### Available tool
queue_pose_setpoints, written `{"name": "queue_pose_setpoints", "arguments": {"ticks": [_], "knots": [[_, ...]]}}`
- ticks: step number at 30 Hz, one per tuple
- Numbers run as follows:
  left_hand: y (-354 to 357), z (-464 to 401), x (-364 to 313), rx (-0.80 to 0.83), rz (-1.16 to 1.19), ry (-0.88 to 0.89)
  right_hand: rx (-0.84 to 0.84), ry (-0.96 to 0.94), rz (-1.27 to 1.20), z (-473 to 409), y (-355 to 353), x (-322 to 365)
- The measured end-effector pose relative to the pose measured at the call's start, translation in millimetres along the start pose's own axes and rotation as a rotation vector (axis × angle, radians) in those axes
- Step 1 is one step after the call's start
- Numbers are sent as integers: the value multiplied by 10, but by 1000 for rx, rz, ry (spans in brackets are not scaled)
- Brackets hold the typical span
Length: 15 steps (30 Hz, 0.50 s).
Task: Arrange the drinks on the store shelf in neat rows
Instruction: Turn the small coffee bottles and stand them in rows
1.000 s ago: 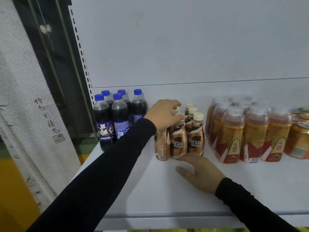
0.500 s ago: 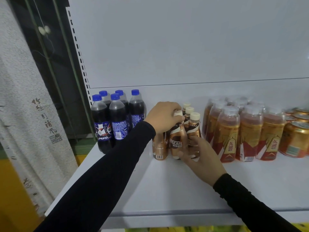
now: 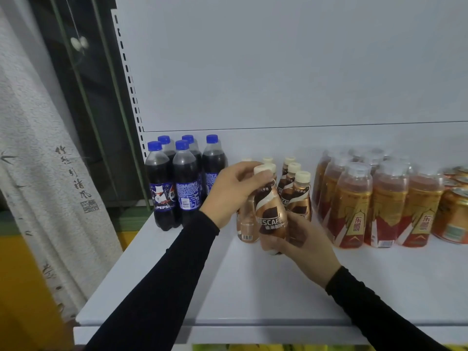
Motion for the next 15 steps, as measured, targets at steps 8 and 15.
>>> {"name": "queue_pose_setpoints", "arguments": {"ticks": [8,15], "knots": [[-41,373,333,-43,334,-185,254,41,-233,74,105,130],[-179,466,433,-214,373,-223,383,106,-206,121,252,175]]}}
Point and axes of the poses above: each hand's wrist, its own z-axis away from the middle knuckle, its own y-axis out of the palm, x = y × z, the point moved 5 cm from there along -z, towards the middle knuckle, and after that the axes turned 11 degrees about y, right-handed, at the moved point
